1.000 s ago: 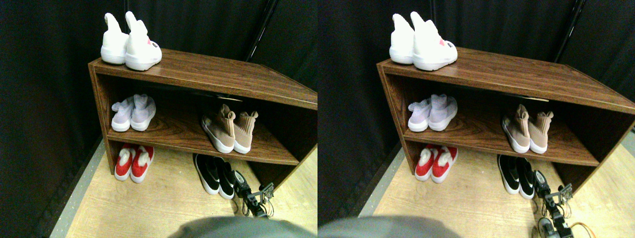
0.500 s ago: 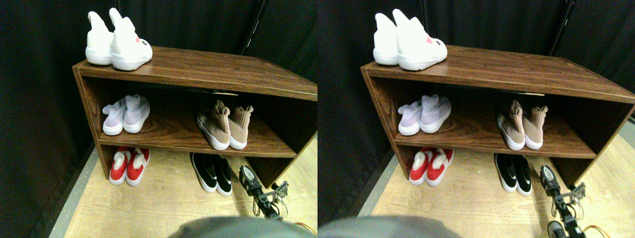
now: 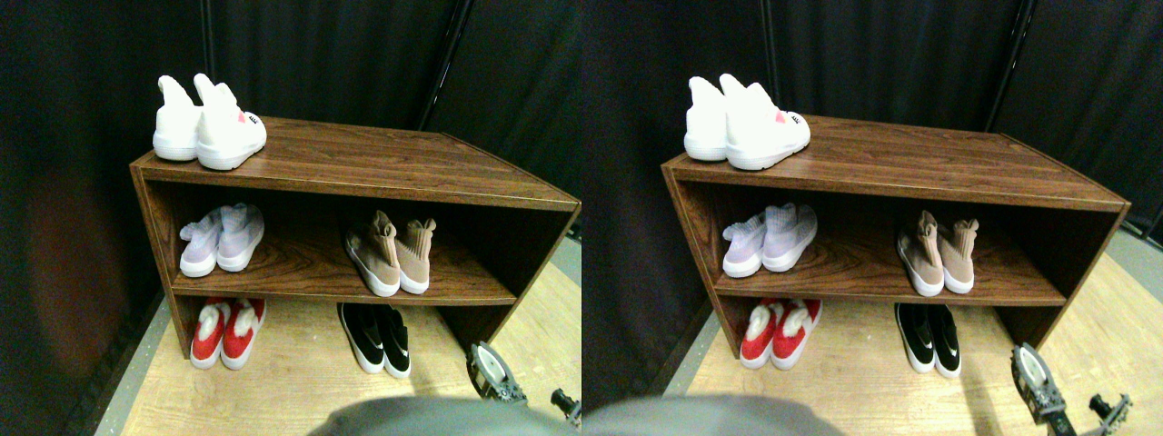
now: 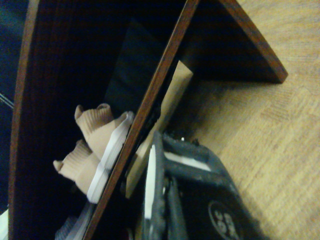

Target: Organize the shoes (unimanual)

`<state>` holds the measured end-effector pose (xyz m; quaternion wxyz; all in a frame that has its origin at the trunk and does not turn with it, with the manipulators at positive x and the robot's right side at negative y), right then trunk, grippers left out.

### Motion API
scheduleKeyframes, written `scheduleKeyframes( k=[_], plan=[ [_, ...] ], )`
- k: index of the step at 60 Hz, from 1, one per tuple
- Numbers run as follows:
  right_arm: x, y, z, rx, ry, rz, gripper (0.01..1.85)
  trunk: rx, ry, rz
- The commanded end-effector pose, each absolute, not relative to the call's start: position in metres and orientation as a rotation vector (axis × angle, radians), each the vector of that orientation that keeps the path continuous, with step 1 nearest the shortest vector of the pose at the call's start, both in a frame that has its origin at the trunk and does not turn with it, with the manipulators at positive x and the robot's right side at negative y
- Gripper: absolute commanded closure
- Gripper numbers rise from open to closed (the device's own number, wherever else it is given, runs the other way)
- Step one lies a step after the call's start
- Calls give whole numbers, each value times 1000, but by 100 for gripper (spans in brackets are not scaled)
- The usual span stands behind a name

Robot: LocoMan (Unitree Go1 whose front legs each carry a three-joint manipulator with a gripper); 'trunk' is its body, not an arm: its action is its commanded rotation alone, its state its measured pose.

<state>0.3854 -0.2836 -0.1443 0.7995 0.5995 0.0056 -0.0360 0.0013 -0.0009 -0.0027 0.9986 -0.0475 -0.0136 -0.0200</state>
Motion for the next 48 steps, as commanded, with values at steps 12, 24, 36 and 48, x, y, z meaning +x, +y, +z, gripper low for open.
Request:
scheduleKeyframes(
  k=[12, 24, 36, 48],
  plan=[
    [363, -270, -108, 1229, -25, 75, 180, -101, -73, -50],
    [364, -264, -98, 1235, -24, 161, 180, -103, -81, -51],
    [367, -260, -96, 1217, -15, 170, 180, -112, -80, -41],
    [367, -256, -99, 1218, -26, 150, 180, -113, -79, -40]
  ],
)
